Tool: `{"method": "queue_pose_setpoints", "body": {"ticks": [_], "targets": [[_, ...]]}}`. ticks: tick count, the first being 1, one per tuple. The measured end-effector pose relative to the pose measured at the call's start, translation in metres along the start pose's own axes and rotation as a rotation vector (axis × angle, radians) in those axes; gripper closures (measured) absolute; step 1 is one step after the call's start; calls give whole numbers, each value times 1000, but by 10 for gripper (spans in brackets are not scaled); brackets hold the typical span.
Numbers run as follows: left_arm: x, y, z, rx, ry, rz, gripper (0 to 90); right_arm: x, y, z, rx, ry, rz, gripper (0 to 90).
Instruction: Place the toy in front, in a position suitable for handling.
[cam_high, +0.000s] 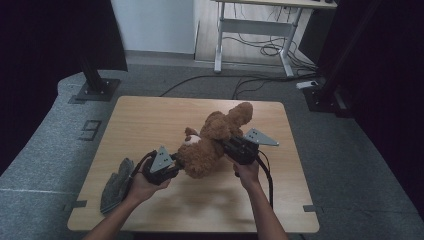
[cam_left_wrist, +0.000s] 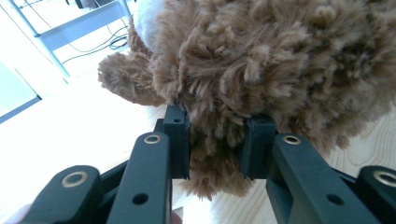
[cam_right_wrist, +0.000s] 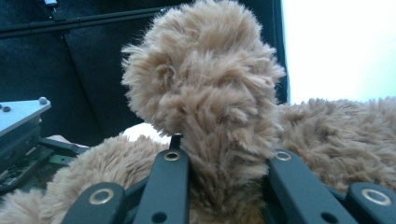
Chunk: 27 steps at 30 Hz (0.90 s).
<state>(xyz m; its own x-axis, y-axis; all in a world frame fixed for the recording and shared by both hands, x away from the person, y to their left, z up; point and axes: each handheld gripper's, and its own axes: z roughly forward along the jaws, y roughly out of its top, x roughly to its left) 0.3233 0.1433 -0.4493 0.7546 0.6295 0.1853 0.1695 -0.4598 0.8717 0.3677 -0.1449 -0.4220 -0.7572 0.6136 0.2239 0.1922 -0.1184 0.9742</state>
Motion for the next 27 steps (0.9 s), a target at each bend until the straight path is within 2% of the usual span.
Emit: {"method": "queue_pose_setpoints", "body": {"ticks": [10,15,23,25,27], "targets": [[4,0,8,9,-15,9,699,6,-5,-13,-18,-10,5,770],[8,-1,11,16,-21,-7,709,7,-10,-15,-18,-13,14,769],[24,-10,28,78,8,-34,732,5,-34,-7,20,-25,46,765],[31,-15,36,116,31,-51,745,-1,-49,0,51,-22,80,763],[34,-17,38,132,36,-63,750,-2,-54,2,65,-26,85,762]]}}
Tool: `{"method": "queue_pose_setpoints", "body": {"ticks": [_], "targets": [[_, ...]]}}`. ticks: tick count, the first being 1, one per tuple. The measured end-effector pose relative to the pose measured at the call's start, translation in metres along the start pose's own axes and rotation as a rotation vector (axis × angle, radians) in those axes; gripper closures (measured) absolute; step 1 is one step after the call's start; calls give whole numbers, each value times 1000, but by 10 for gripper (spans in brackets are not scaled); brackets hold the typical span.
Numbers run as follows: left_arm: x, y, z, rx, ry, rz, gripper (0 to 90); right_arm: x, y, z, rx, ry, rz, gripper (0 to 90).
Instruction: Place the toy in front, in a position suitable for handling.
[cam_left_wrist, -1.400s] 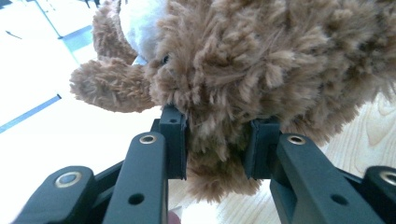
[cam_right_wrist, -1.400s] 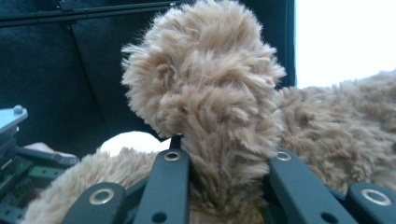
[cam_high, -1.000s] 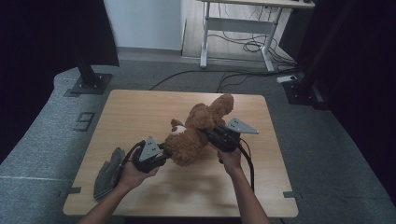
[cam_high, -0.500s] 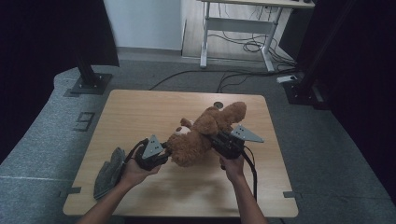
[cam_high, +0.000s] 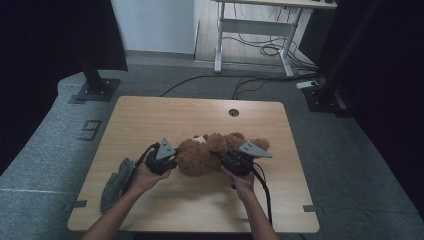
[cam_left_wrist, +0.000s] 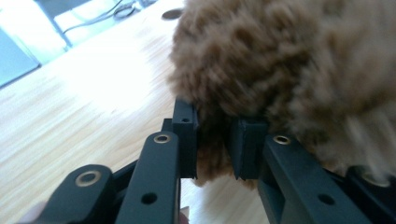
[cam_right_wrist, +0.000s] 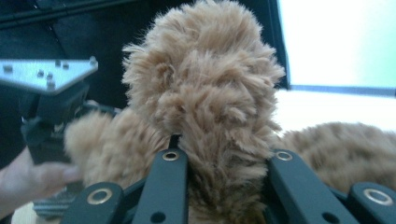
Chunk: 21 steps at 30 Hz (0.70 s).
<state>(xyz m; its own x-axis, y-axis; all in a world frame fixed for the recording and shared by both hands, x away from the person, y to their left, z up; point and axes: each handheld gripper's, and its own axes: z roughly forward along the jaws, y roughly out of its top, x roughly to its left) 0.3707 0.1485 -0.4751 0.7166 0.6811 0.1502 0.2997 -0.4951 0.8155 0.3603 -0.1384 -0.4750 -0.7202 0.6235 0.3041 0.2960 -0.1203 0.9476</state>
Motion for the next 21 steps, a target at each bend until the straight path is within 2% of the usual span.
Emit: {"method": "queue_pose_setpoints", "body": {"ticks": [1,4,7,18,21], "targets": [[3,-2,3,15,18,-11,764,-4,-10,7,31,-7,11,759],[6,-4,6,34,38,-20,784,-6,-19,11,35,10,34,757],[10,-6,9,69,46,-31,781,-2,-21,15,43,1,12,756],[14,-9,13,119,51,-58,741,1,-28,19,79,-7,-5,735],[21,-12,9,131,46,-101,682,4,-31,20,87,-23,-22,721]]}}
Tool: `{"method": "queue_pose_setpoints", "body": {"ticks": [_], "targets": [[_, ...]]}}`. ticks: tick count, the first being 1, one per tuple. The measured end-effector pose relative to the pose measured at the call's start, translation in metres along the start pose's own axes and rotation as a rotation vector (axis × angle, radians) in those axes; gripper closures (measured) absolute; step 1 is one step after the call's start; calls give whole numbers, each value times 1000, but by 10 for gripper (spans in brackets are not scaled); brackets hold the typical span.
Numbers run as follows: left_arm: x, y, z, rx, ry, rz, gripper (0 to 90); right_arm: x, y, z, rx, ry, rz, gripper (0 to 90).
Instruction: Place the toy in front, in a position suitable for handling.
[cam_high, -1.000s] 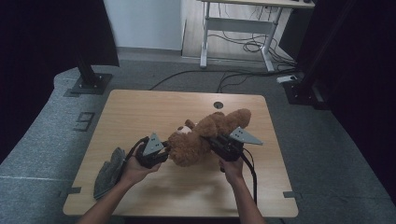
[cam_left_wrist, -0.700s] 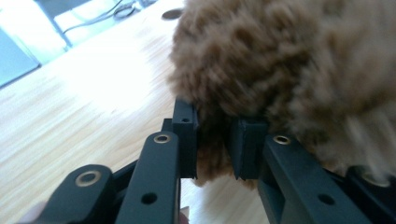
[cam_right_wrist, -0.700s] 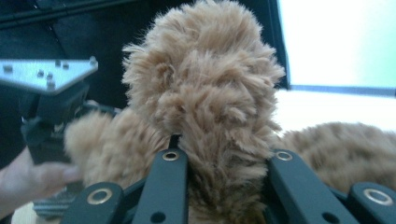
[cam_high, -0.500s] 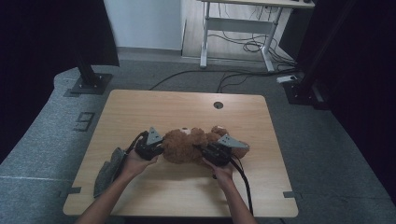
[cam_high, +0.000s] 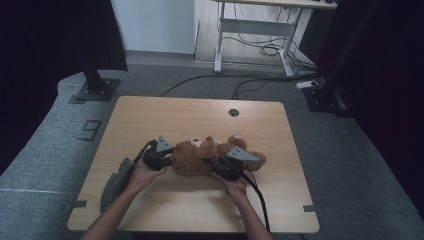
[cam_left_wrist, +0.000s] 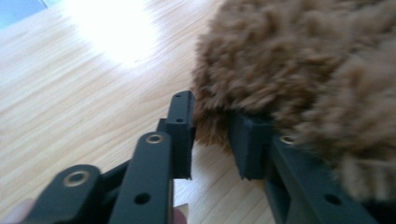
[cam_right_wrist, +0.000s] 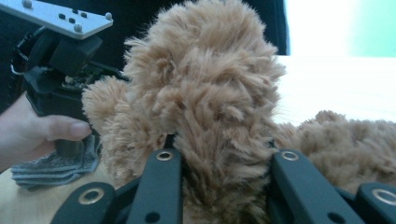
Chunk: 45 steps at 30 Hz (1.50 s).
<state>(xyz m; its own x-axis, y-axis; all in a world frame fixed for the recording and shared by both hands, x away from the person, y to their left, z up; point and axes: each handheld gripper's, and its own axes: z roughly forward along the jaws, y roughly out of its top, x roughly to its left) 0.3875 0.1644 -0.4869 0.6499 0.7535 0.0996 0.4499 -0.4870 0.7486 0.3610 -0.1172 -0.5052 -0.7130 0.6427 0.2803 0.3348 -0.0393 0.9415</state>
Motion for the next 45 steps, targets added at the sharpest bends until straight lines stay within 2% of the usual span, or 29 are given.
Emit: {"method": "queue_pose_setpoints", "body": {"ticks": [1,2,5,8,11,13,16,19,23,24,26,28,29,30,31,32,33,34,35,36,37,38,39,40,41,42,43,44,45], "targets": [[0,0,0,0,0,0,670,0,0,0,0,0,0,721],[5,-2,-5,-10,-7,-25,656,0,-2,-1,-1,-8,-1,716],[6,-2,-11,-23,-11,-39,610,-1,-4,-2,3,-13,3,714],[6,1,-28,-88,-34,-66,560,3,-7,1,28,-30,-19,710],[2,3,-37,-111,-73,-84,479,4,-9,1,22,-42,-19,710],[0,3,-39,-115,-81,-86,454,4,-10,0,21,-43,-19,709],[-8,5,-38,-103,-157,-89,346,7,-10,-1,28,-49,-22,690],[-16,7,-33,-92,-183,-78,290,8,-11,-2,30,-47,-29,675],[-19,8,-25,-65,-221,-97,254,9,-12,-3,34,-39,-30,662],[-20,6,-20,-40,-243,-101,244,10,-13,-5,38,-28,-38,627],[-21,4,-18,-30,-254,-100,254,12,-12,-9,58,0,-32,528],[-22,3,-17,-32,-251,-100,271,12,-10,-12,63,9,-26,493],[-24,1,-17,-30,-251,-99,271,13,-7,-17,68,9,-28,437],[-24,-2,-16,-29,-259,-101,278,15,4,-33,70,-27,-51,340],[-24,-2,-16,-29,-259,-101,278,15,4,-33,70,-27,-51,340],[-25,-4,-16,-28,-263,-102,278,14,19,-52,43,-56,-66,313],[-25,-4,-16,-28,-263,-102,278,14,19,-52,43,-56,-66,313],[-26,-4,-16,-29,-263,-102,280,9,34,-66,23,-88,-72,301],[-26,-4,-16,-29,-263,-102,282,5,44,-72,20,-110,-75,301],[-27,-5,-17,-26,-264,-99,283,0,52,-76,27,-134,-73,299],[-27,-5,-17,-26,-264,-99,284,0,52,-76,27,-134,-73,299],[-28,-6,-17,-26,-264,-94,285,-15,68,-78,67,-171,-52,293],[-28,-6,-17,-26,-264,-94,285,-15,68,-78,67,-171,-52,293],[-30,-8,-18,-25,-263,-91,285,-32,77,-73,126,-191,-20,283],[-30,-8,-18,-25,-263,-91,285,-32,77,-73,126,-191,-20,283],[-30,-9,-18,-24,-266,-86,286,-44,80,-66,176,-205,-4,284],[-30,-9,-18,-24,-266,-86,285,-44,80,-66,176,-205,-4,284],[-30,-11,-19,-25,-270,-89,285,-54,75,-57,243,-208,19,272],[-30,-11,-19,-25,-270,-89,285,-54,75,-57,243,-208,19,272]]}}
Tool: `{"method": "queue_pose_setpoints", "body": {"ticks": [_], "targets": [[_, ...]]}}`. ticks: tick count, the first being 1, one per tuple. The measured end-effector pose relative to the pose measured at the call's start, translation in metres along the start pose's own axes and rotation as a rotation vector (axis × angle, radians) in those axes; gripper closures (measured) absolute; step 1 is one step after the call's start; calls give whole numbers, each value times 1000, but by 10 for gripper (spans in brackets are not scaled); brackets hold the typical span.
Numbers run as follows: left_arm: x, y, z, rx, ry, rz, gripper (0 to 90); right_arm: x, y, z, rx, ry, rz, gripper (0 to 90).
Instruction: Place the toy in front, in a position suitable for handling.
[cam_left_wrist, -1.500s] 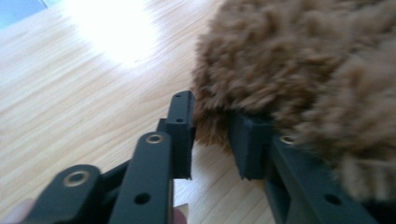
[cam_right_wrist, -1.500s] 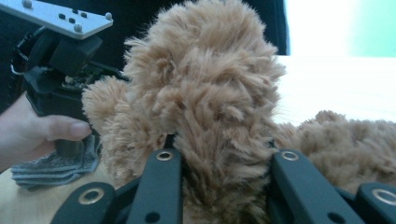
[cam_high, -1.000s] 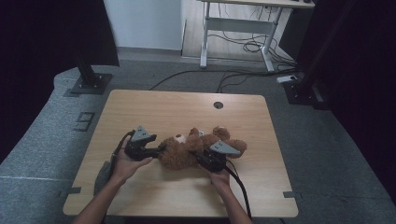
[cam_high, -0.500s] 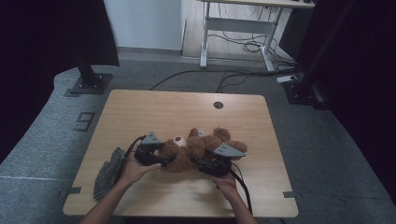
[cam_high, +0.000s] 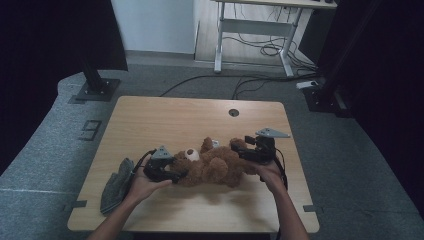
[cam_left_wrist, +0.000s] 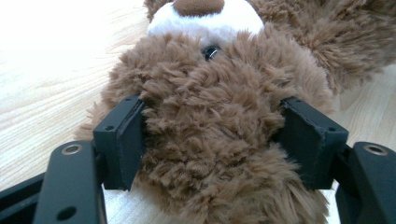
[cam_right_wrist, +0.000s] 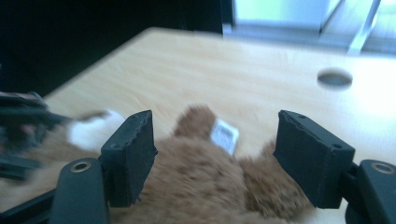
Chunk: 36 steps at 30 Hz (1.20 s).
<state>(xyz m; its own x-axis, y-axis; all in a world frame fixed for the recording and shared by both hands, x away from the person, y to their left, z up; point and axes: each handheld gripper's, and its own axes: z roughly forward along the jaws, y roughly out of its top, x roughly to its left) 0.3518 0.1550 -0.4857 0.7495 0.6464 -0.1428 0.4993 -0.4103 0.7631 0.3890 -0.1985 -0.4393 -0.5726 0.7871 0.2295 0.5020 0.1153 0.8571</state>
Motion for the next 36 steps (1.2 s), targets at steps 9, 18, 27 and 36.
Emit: {"method": "queue_pose_setpoints", "body": {"ticks": [9,18,27,36], "targets": [[-4,-6,-1,26,-29,6,262,-8,-43,33,266,187,77,168],[-3,-9,5,33,-63,-32,231,-5,-53,33,284,229,64,268],[-9,-8,6,8,-31,-36,433,8,-61,25,192,184,-58,573],[-15,2,-2,-32,28,25,543,21,-57,15,103,141,-149,641]]}}
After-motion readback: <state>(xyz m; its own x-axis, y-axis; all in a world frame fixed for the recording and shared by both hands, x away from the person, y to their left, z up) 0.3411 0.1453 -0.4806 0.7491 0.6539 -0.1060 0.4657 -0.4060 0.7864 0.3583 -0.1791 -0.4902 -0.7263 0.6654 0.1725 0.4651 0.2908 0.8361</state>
